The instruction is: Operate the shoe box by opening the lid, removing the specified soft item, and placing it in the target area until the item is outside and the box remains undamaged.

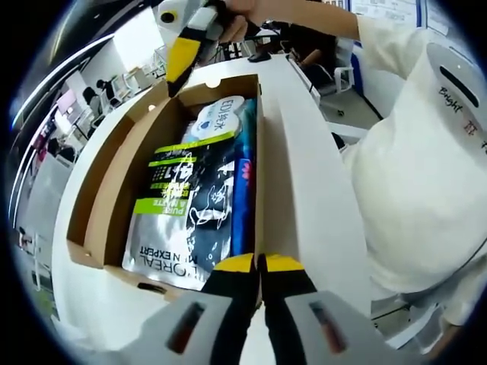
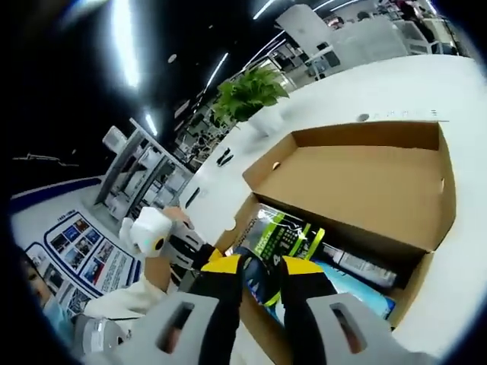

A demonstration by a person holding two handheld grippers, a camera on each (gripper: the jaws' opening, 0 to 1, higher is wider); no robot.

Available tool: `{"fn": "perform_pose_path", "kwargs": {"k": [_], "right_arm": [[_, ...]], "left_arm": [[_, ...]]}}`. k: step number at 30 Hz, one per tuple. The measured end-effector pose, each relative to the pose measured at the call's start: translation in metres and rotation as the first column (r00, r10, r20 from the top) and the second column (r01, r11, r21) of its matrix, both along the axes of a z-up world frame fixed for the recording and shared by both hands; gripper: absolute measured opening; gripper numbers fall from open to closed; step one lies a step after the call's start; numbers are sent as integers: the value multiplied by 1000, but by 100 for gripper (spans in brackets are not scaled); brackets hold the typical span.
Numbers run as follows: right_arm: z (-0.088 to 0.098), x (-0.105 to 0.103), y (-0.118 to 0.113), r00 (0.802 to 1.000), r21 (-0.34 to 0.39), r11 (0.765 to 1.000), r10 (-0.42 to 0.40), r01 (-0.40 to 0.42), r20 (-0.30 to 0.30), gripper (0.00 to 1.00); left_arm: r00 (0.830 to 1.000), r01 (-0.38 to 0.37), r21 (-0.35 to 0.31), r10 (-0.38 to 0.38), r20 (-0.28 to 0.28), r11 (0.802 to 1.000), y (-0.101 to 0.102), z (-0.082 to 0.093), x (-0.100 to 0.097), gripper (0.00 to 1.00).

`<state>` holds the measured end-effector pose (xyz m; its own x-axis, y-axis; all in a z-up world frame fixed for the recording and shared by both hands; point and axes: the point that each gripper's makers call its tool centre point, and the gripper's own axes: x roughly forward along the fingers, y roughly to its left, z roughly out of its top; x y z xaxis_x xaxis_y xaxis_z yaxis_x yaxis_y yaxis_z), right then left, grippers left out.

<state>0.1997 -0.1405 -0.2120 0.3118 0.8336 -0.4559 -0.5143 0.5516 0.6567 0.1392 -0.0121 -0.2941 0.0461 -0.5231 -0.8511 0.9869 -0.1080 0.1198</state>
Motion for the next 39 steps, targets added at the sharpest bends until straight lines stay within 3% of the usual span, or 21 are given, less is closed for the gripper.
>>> {"fn": "perform_pose_path", "kwargs": {"k": [5, 12, 22, 29, 36, 39], "right_arm": [[-7, 5, -2, 1000, -41, 999, -8, 8, -2, 18], [-31, 8, 1, 1000, -104, 994, 16, -17, -12, 18], [-31, 6, 2, 1000, -117, 993, 27, -27, 0, 18], [-41, 8, -1, 1000, -148, 989, 27, -27, -1, 18], [-43, 11, 11, 999, -126, 991, 38, -40, -18, 21], [-52, 10, 12, 999, -171, 984, 47, -50, -21, 22]], "left_arm": [[1000, 1, 4, -1, 3, 1000, 0, 0, 0, 2], [1000, 3, 3, -3, 6, 1000, 0, -1, 0, 2], [1000, 2, 1, -2, 2, 1000, 0, -1, 0, 2], [1000, 2, 4, -2, 3, 1000, 0, -1, 0, 2], [1000, 2, 2, -2, -1, 1000, 0, -1, 0, 2], [1000, 3, 0, -3, 0, 1000, 0, -1, 0, 2]]}}
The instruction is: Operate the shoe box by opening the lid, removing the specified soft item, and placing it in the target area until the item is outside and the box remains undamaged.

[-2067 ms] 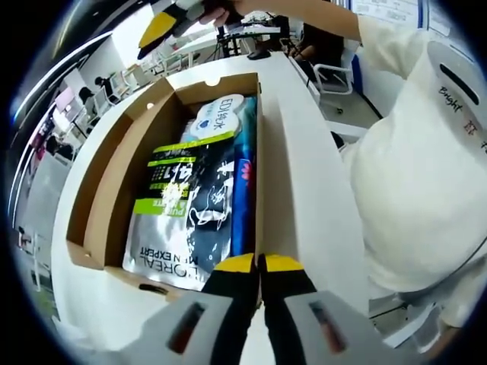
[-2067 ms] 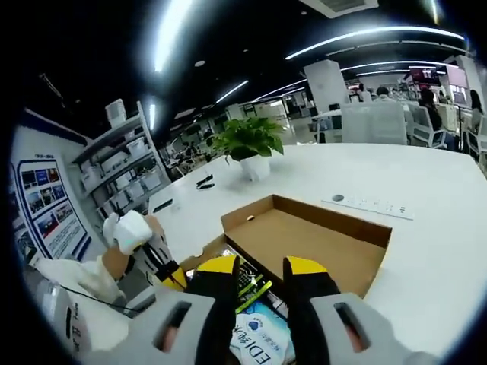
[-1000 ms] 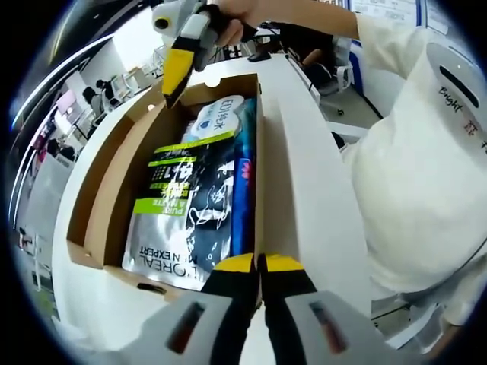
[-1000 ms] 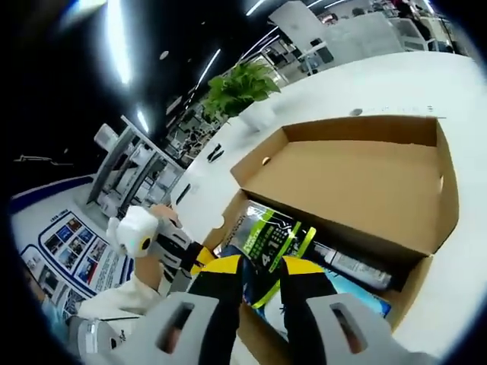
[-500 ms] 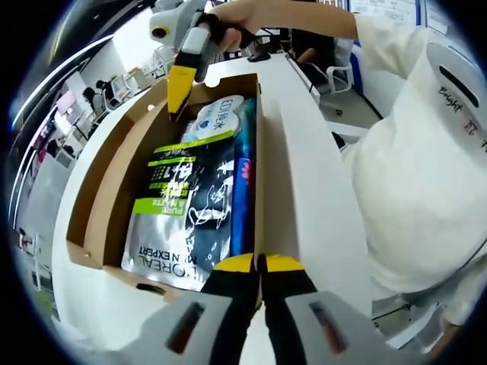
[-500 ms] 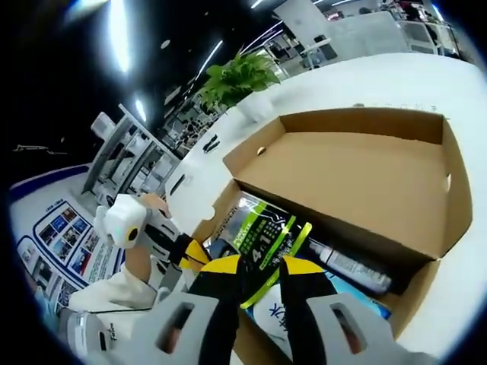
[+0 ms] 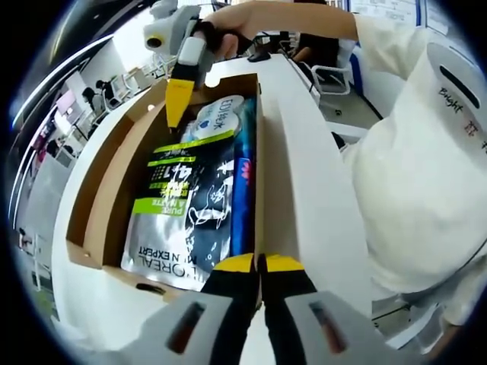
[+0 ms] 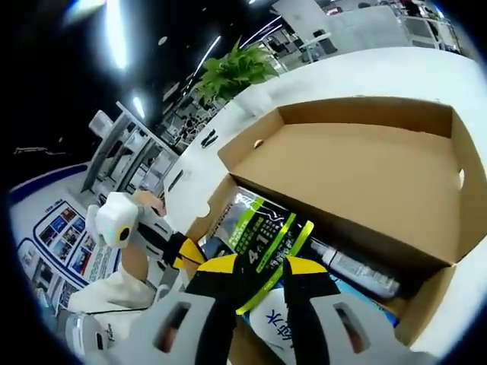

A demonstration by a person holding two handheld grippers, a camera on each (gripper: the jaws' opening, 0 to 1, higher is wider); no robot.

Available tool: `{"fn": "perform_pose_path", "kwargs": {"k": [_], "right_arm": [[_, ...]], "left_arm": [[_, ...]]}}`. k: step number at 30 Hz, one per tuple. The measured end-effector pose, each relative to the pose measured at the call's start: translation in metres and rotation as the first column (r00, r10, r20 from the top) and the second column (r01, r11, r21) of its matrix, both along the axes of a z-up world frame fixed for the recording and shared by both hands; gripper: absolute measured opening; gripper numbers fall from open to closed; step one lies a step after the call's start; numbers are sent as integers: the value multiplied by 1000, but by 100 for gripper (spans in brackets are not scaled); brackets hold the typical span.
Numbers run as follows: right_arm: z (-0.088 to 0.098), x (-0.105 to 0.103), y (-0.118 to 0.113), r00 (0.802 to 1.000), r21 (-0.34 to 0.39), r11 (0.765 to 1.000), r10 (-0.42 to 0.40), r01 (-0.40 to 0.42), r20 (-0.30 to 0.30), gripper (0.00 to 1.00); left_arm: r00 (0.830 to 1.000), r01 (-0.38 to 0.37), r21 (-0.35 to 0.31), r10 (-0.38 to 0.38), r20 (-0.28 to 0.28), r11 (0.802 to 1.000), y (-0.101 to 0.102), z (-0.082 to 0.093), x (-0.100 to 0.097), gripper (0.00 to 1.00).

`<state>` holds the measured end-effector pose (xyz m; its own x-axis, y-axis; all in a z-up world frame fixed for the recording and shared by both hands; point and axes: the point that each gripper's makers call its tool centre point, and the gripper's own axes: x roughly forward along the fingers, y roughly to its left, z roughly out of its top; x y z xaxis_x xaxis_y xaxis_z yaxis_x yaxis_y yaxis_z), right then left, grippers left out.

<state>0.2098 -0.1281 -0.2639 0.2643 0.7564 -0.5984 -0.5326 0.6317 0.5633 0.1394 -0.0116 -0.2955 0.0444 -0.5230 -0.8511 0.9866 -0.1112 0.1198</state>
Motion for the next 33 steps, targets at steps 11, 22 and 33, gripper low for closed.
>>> {"fn": "perform_pose_path", "kwargs": {"k": [11, 22, 33], "right_arm": [[-13, 2, 0, 999, 0, 1000, 3, -3, -36, 21], [-14, 10, -2, 999, 15, 1000, -8, 9, -46, 21], [-4, 6, 0, 999, 76, 997, -5, 8, -36, 20]], "left_arm": [[1000, -1, 2, 1, -9, 1000, 0, 0, 0, 2], [1000, 4, 4, -4, -10, 1000, 0, 0, 0, 2], [1000, 6, 15, -5, -10, 1000, 0, -1, 0, 2]]}}
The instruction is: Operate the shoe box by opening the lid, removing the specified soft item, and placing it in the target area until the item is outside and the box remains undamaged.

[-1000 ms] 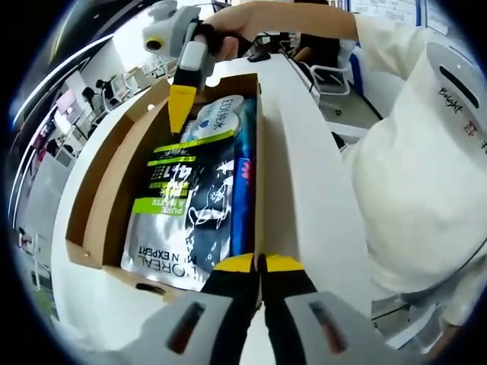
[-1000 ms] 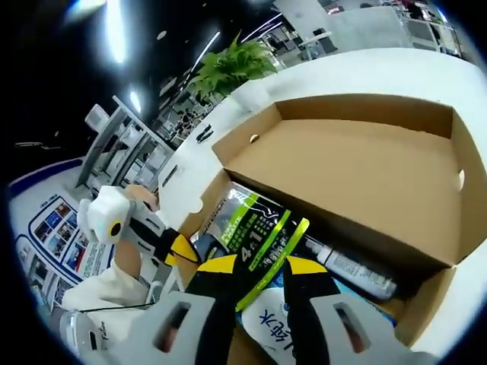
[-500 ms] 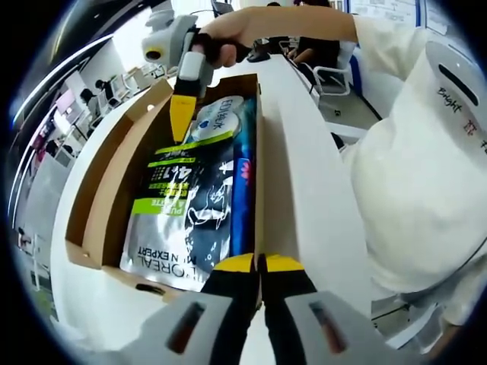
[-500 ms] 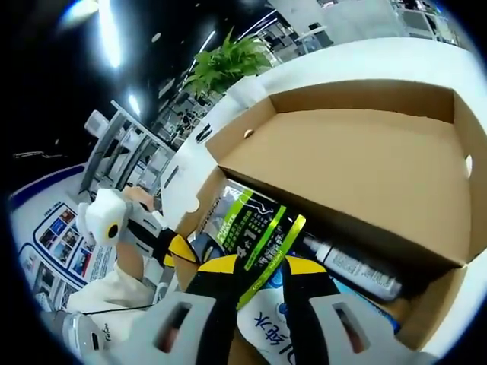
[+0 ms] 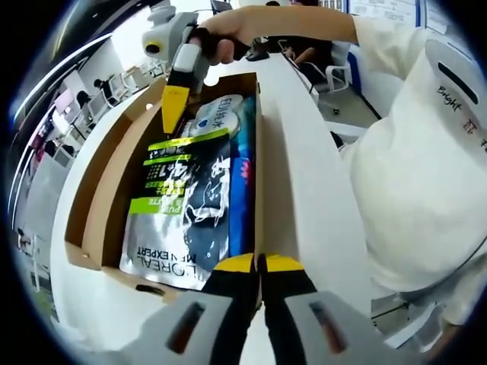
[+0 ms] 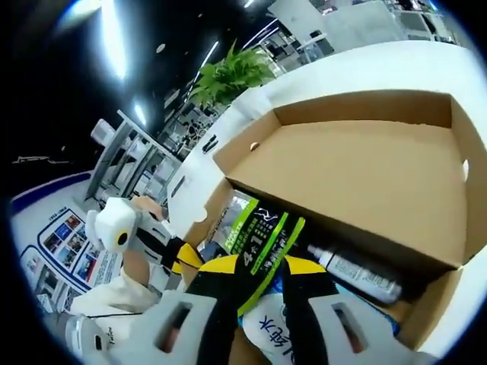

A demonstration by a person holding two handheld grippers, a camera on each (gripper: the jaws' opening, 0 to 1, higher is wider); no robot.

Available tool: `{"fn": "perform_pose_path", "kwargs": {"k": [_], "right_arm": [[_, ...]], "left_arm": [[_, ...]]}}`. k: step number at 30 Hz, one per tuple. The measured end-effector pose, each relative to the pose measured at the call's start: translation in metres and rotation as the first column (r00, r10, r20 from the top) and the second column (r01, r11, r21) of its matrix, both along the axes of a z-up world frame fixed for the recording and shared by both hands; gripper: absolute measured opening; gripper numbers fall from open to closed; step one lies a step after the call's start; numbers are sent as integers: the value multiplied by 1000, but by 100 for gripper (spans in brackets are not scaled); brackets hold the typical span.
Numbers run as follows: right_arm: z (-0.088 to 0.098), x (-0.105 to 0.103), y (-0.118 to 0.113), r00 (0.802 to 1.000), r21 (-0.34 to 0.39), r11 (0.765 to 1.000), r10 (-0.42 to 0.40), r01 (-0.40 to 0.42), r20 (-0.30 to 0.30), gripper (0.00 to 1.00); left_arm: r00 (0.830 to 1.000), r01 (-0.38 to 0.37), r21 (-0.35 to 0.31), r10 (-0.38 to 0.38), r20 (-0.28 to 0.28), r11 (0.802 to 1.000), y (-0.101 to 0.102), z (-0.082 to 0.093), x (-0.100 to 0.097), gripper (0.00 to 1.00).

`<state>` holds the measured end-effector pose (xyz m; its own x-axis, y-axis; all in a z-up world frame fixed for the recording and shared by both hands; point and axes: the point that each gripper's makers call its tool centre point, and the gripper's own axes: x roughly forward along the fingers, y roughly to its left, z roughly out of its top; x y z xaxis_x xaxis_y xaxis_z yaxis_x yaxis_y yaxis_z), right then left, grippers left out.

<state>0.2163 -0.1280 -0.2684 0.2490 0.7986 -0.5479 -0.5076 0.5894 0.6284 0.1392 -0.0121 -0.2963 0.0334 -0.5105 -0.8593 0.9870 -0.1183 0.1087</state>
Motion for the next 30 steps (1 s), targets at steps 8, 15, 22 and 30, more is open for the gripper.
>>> {"fn": "perform_pose_path", "kwargs": {"k": [8, 15, 22, 30], "right_arm": [[19, -3, 12, 1000, 142, 990, 2, 0, -17, 16], [36, -9, 34, 1000, 205, 979, 2, 1, -11, 13], [8, 8, 6, 988, -115, 992, -29, 47, 153, 22], [-8, -6, -9, 997, -81, 995, -48, 53, 59, 27]], "left_arm": [[1000, 2, 3, -2, 4, 1000, 0, -1, 1, 2], [1000, 4, -3, -4, 6, 1000, 0, -1, 1, 2], [1000, 7, -9, -7, 14, 1000, 0, 0, 1, 2], [1000, 6, -6, -5, 7, 1000, 0, 0, 1, 2]]}}
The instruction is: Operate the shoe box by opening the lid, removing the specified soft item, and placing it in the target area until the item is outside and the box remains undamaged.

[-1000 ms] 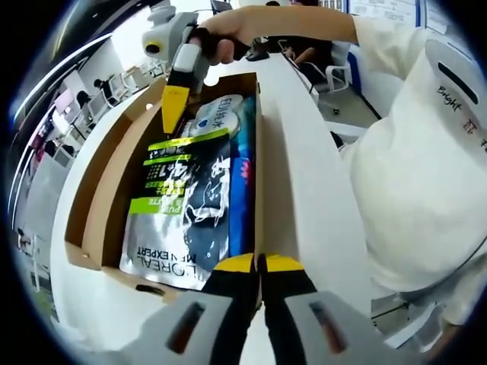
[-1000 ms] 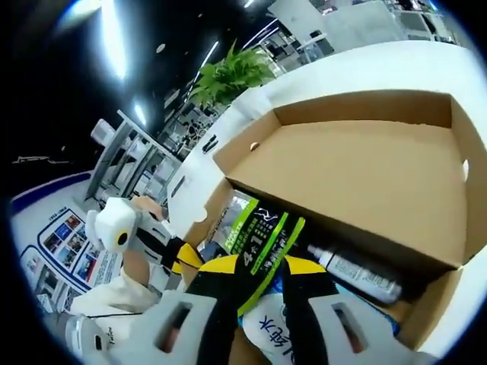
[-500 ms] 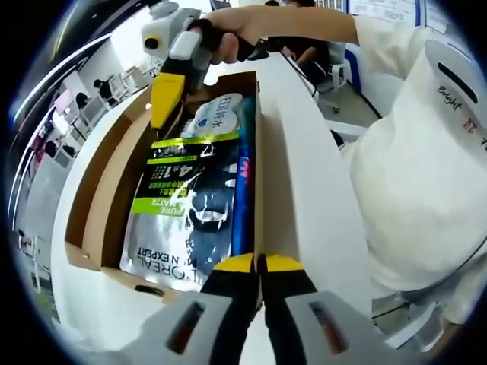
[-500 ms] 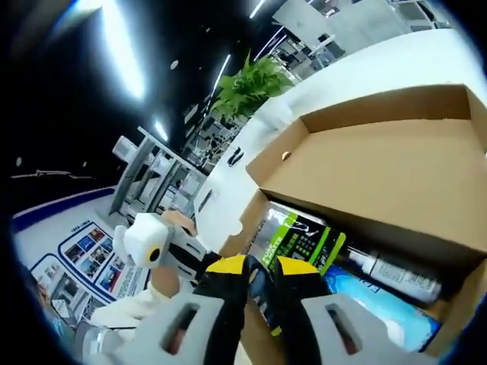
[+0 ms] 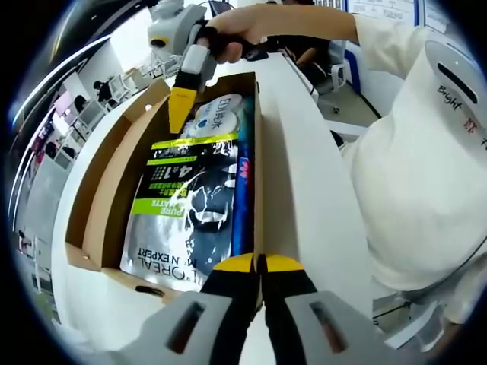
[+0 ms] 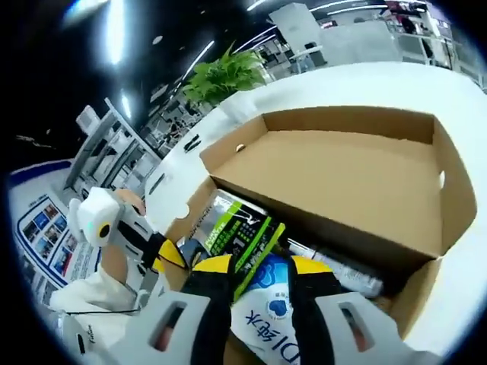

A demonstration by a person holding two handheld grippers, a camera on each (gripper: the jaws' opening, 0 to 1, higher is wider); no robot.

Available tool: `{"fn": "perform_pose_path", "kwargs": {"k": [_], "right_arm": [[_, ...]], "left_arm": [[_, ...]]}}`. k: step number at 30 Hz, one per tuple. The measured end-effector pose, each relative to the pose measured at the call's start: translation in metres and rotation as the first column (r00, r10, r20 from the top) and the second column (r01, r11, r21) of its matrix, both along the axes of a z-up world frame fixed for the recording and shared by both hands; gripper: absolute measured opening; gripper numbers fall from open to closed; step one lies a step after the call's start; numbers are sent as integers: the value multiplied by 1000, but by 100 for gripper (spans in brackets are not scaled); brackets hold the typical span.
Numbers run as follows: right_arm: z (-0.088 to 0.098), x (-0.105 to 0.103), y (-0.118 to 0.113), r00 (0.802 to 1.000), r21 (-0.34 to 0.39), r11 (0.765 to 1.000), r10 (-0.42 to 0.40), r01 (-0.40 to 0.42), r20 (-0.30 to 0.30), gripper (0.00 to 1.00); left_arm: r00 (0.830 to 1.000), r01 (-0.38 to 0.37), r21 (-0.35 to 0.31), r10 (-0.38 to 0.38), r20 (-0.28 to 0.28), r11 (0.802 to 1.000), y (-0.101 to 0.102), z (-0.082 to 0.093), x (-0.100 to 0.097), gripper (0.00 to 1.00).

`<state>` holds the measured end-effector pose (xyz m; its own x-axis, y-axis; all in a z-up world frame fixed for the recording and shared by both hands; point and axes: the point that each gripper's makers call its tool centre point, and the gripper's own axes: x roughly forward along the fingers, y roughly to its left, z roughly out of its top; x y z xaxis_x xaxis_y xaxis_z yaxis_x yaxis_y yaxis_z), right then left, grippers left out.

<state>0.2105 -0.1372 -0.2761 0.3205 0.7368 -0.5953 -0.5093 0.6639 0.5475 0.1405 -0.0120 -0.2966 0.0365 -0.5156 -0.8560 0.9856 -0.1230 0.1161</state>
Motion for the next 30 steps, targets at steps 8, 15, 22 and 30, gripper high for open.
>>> {"fn": "perform_pose_path", "kwargs": {"k": [8, 15, 22, 30], "right_arm": [[7, -4, 25, 998, 147, 989, 36, -29, -45, 22], [21, -11, 38, 994, 270, 963, 53, -27, -90, 14], [26, -9, 46, 994, 311, 950, 64, -34, -88, 15], [24, -7, 54, 995, 301, 954, 27, 3, -93, 15]], "left_arm": [[1000, 0, 2, 0, 7, 1000, 0, -1, 0, 2], [1000, -1, 3, 1, -1, 1000, 0, -1, 0, 2], [1000, -1, 2, 1, 4, 1000, 0, -1, 0, 2], [1000, 1, -1, -1, 4, 1000, 0, -1, -1, 2]]}}
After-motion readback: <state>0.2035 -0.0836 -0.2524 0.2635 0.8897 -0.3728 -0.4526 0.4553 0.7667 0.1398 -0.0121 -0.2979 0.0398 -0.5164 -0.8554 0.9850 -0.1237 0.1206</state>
